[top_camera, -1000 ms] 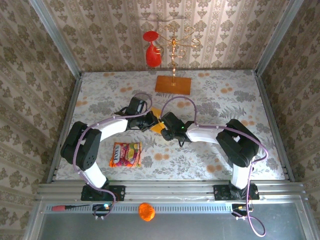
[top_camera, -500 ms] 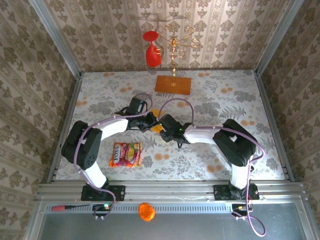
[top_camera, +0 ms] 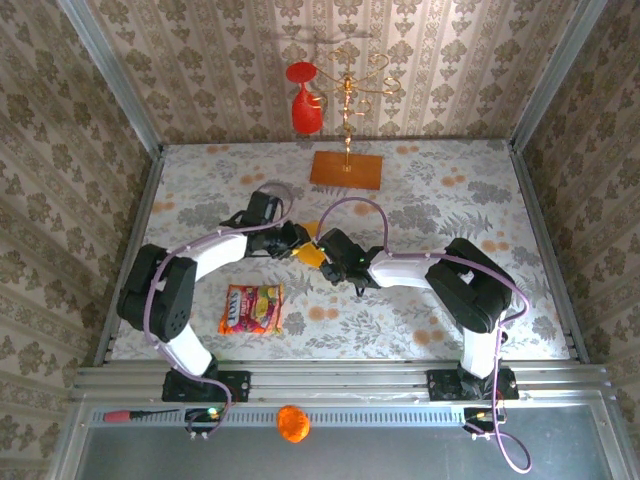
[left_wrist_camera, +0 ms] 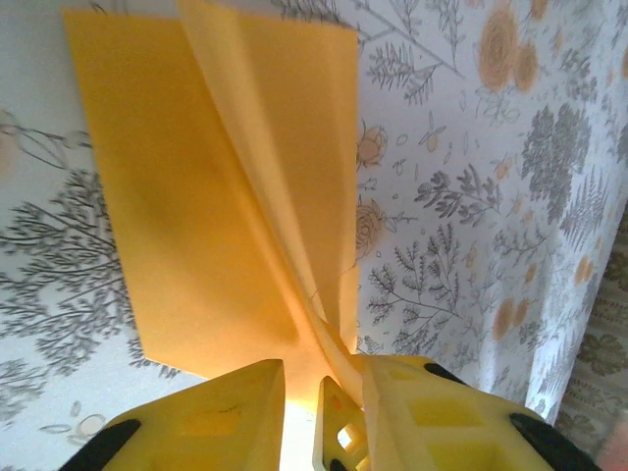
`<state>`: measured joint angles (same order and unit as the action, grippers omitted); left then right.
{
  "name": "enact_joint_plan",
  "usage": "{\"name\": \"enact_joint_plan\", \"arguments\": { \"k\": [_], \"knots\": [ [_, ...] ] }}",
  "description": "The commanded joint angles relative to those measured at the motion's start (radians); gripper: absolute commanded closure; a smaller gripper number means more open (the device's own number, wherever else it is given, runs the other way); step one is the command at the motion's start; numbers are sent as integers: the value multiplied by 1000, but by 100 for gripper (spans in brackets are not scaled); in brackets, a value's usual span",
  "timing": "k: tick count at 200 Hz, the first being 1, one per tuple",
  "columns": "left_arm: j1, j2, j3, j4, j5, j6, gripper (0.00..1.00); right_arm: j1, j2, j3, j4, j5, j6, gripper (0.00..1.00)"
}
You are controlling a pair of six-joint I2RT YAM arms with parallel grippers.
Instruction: Fold a paper plane with a square sheet of paper (pick it up from the middle)
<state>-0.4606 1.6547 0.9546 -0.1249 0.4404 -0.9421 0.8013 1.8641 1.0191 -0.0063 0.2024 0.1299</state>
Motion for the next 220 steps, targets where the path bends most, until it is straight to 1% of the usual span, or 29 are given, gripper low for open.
{"name": "enact_joint_plan", "arguments": {
  "k": [1,36,76,101,129,150,168,189,193,220],
  "knots": [
    [49,-77,-23,-37,-19,28,70,4,-18,-18,-4,-31,-12,82],
    [84,-148,-81,-11,-38,37,68,-6,-23,-30,-4,-103,11,84],
    [83,-168,-136,45,-20,18,68,-29,-50,-48,-1,-201,66,85],
    [77,-168,-167,84,0,16,68,-64,-71,-53,-15,-298,110,86],
    [53,-164,-194,130,9,14,69,-106,-75,-63,-18,-415,164,86],
    [29,-152,-206,165,9,9,68,-126,-70,-67,-27,-477,193,86],
    [12,-140,-218,201,11,-2,68,-135,-63,-66,-38,-516,207,86],
    [11,-119,-229,253,22,-18,66,-140,-50,-59,-50,-548,222,86],
    [-18,-114,-229,261,24,-20,66,-142,-48,-58,-50,-554,224,86],
    [-40,-85,-232,309,36,-34,65,-150,-26,-50,-65,-583,239,86]
  ]
}}
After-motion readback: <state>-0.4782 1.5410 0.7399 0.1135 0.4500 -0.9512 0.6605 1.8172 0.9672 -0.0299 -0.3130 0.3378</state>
